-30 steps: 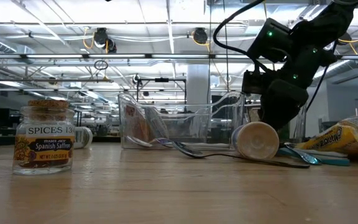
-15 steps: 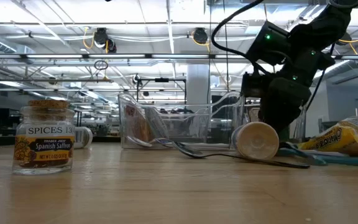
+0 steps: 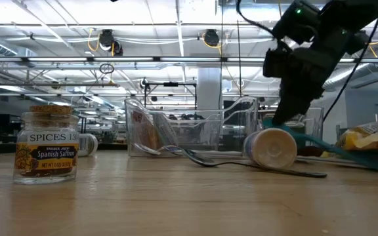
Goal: Pick & Place Food Item
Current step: Put the blue spoon into the bottom transparent bin
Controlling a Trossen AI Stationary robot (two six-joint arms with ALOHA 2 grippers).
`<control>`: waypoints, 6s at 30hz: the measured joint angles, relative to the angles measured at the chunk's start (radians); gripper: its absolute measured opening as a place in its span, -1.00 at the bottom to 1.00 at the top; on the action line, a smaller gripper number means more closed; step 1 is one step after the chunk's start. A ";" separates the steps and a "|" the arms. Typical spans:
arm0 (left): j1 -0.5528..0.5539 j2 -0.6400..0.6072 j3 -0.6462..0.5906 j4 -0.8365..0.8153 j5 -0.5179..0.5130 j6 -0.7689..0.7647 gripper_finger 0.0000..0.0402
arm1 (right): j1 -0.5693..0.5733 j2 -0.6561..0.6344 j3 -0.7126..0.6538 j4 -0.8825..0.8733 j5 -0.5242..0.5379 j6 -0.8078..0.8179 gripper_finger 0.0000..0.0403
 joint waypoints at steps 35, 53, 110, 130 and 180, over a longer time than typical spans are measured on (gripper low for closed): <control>0.136 0.256 0.000 0.331 0.270 -0.011 -0.01 | 0.090 -0.069 0.346 0.083 0.161 -0.081 -1.00; 0.155 0.302 0.000 0.377 0.155 -0.009 -0.02 | 0.090 -0.055 0.346 0.149 0.158 -0.097 -1.00; 0.219 0.225 0.001 0.279 0.001 -0.196 -0.99 | -0.049 -0.293 0.344 -0.012 0.244 -0.172 -0.29; 0.153 0.073 0.002 0.310 -0.514 -0.576 -0.98 | -0.046 -0.526 0.340 -0.239 0.235 -0.228 -0.29; 0.061 0.505 0.000 0.003 -0.411 -1.287 -0.98 | 0.172 -0.602 0.039 0.093 0.081 -0.008 -0.67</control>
